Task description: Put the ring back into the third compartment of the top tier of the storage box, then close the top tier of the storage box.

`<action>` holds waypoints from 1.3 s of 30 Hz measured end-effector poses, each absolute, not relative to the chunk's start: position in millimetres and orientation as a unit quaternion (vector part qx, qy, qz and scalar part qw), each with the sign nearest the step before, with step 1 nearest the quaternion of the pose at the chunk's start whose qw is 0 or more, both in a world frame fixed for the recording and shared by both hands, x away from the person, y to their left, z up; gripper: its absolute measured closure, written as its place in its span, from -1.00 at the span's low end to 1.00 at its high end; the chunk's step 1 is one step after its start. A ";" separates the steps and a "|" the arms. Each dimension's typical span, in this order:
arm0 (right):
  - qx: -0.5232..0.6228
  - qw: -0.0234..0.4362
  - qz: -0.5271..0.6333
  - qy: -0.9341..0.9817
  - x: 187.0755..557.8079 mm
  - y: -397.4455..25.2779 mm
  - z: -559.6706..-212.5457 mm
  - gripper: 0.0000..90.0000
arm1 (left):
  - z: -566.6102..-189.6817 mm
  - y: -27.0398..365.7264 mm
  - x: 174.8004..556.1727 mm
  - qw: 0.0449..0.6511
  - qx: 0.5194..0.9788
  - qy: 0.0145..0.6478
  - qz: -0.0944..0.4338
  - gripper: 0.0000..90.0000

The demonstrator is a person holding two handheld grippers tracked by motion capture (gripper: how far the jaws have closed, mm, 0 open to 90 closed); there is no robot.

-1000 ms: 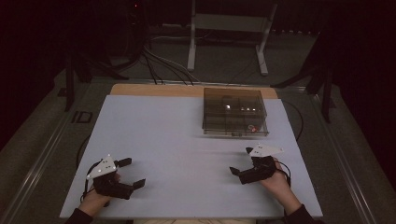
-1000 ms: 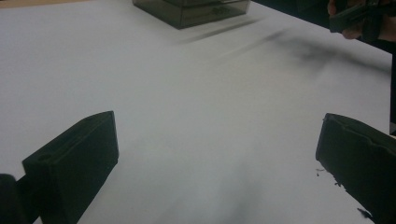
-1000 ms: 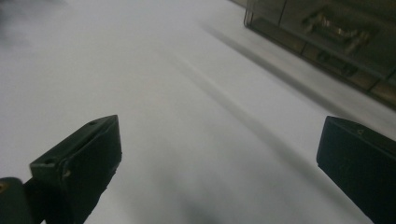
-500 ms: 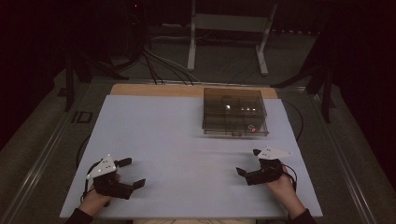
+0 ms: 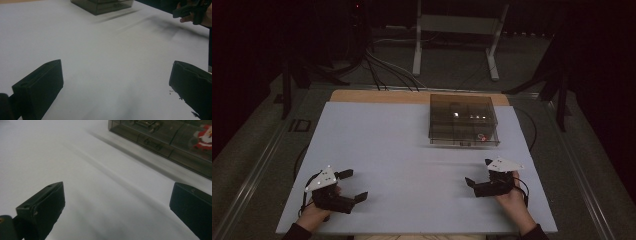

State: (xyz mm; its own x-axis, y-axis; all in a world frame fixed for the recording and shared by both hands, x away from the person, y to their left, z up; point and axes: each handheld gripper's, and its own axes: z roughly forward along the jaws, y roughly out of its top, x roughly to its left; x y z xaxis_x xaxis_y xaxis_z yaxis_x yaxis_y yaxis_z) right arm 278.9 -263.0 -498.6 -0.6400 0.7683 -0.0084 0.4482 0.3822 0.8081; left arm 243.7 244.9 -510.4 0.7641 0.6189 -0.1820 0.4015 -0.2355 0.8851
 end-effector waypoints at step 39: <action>0.358 0.165 0.420 0.818 269.7 -251.2 -476.4 -1.00 | -510.7 243.1 244.4 0.523 0.782 0.323 0.104 -1.00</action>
State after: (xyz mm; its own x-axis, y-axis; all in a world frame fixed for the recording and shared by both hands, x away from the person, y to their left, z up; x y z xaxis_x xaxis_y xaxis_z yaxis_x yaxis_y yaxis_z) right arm 269.7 -251.2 -476.4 -0.6893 0.7238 0.0312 0.4474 0.3915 0.8041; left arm 244.4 243.1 -510.7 0.7699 0.6137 -0.1751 0.3961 -0.2444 0.8851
